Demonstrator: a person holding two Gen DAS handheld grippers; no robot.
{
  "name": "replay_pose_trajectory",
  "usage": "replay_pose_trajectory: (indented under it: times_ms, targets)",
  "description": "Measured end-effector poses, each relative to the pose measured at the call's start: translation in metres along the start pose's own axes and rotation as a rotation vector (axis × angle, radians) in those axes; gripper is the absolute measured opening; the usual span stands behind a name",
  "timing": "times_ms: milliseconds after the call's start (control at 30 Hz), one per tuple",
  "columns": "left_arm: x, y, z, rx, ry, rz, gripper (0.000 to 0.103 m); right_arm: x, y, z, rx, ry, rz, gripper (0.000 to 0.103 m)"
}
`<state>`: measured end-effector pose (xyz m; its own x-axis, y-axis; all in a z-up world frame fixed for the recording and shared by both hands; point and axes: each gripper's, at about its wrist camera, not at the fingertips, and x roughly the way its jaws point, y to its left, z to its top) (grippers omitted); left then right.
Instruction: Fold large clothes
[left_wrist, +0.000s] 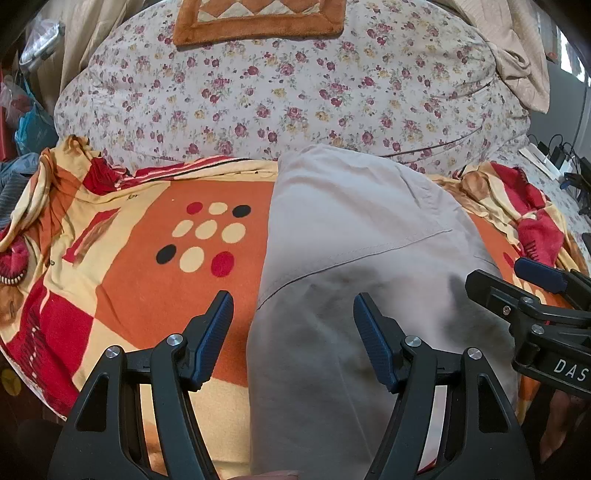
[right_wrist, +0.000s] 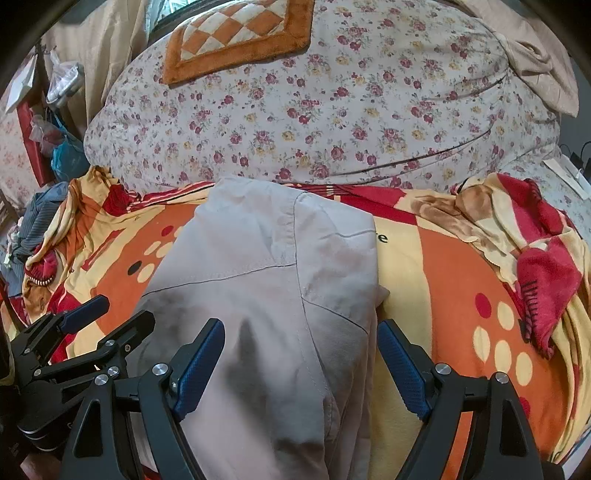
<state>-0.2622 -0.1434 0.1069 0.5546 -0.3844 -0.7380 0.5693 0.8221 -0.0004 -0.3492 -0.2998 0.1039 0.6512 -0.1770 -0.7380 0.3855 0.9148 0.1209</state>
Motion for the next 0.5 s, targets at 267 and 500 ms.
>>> replay_pose_trajectory:
  times_ms: [267,500]
  targets:
    - [0.0018,0.0006,-0.0018,0.000,0.003,0.000,0.068,0.0017,-0.0003,-0.0010,0.000,0.005,-0.001,0.083]
    - [0.0031,0.0012,-0.0029,-0.002,0.006,-0.002,0.068,0.0027,0.0003,-0.0013,-0.002,0.007,-0.002,0.083]
